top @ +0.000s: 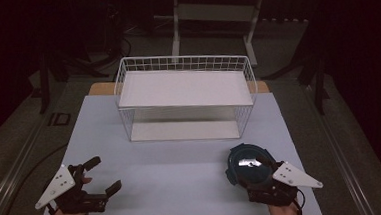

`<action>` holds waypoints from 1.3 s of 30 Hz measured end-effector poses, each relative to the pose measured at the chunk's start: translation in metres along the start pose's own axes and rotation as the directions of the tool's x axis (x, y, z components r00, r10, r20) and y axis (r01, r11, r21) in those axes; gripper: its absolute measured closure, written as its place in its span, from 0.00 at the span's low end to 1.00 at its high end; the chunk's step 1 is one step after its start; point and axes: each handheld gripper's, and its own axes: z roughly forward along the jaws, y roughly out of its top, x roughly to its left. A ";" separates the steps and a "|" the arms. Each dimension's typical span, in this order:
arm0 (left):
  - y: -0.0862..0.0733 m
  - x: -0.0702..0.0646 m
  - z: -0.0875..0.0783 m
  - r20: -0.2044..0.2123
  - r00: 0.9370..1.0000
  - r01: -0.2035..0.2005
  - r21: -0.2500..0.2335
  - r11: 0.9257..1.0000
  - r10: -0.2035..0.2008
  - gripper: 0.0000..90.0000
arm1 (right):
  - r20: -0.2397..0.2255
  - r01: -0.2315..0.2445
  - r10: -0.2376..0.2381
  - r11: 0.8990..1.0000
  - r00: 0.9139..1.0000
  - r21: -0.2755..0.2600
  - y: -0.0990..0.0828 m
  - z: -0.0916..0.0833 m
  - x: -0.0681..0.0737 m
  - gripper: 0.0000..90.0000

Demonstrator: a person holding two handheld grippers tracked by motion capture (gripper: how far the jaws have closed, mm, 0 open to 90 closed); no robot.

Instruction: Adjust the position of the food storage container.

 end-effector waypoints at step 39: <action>0.001 -0.012 0.009 0.097 0.995 -0.031 -0.010 0.999 0.032 0.00 | 0.069 0.021 -0.029 0.993 0.997 0.117 0.009 -0.005 -0.077 0.84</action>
